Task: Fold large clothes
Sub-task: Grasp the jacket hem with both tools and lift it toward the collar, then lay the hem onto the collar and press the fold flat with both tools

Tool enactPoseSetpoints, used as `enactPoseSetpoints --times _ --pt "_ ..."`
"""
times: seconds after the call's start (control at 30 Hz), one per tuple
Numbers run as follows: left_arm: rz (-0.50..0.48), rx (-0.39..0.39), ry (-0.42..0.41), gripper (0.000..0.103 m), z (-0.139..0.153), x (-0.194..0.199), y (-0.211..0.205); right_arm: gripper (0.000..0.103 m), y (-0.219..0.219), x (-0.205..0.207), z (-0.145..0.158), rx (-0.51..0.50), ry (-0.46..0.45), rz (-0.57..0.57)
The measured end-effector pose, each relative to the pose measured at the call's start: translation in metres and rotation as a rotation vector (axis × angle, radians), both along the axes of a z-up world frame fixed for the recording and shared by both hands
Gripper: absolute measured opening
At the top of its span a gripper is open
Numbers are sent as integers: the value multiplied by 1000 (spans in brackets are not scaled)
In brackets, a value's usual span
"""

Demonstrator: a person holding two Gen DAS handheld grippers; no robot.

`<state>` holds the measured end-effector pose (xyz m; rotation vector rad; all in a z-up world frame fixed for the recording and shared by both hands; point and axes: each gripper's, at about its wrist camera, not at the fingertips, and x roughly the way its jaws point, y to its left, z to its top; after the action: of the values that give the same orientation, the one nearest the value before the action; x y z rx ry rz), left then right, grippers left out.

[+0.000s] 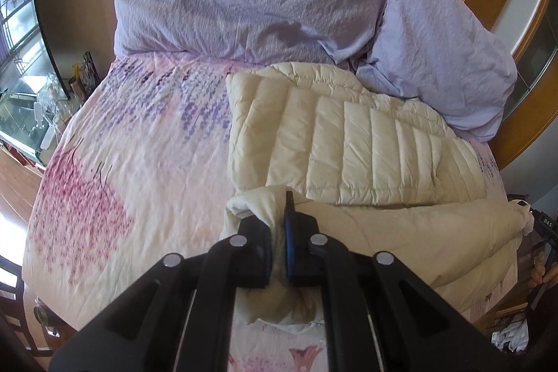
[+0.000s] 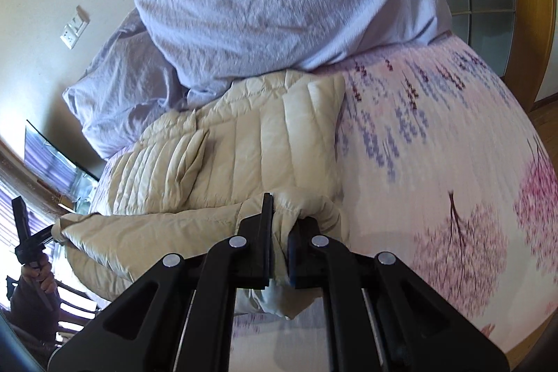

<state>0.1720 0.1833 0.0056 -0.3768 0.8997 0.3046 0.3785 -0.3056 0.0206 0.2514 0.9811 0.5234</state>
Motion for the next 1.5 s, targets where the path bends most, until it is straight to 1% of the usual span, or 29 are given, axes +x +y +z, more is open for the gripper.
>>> enactPoseSetpoints --times 0.13,0.27,0.33,0.47,0.63,0.87,0.97,1.07,1.1,1.13,1.17,1.2,1.23,1.27,1.3,1.33,1.4,1.5 --pt "14 8 -19 6 8 24 8 7 9 23 8 14 -35 -41" --pt "33 -6 -46 6 15 47 18 7 16 43 14 21 -65 -70" --pt "37 -5 -48 6 14 60 22 7 21 54 15 25 -70 -82" --pt "44 -20 -27 6 5 83 26 7 33 71 11 10 -60 -92" --pt "81 -63 -4 6 -5 104 36 7 45 92 2 -3 -34 -105" --pt "144 -162 17 6 -20 135 59 7 56 130 -17 15 39 -143" --pt "162 -187 29 6 -25 153 66 7 62 151 -26 13 75 -156" --pt "178 -192 37 7 -28 173 73 9 69 171 -33 22 109 -177" --pt "183 -194 39 12 -28 179 74 11 70 178 -35 37 125 -185" --pt "184 -198 39 15 -28 184 76 15 72 183 -37 49 141 -192" --pt "186 -198 40 22 -28 190 77 25 72 186 -38 58 153 -195" --pt "185 -195 41 30 -26 193 77 40 73 189 -37 69 164 -196" --pt "182 -191 38 33 -24 197 77 48 75 191 -35 82 164 -197" --pt "178 -181 36 38 -21 200 76 60 76 191 -33 84 153 -197" --pt "174 -172 33 42 -19 202 76 62 77 189 -29 80 132 -196" --pt "169 -161 30 45 -15 204 76 62 78 188 -25 71 113 -192" --pt "164 -123 15 54 -6 206 75 62 82 185 -16 52 80 -177" --pt "157 -71 -14 58 10 204 75 62 82 176 -3 40 23 -168"
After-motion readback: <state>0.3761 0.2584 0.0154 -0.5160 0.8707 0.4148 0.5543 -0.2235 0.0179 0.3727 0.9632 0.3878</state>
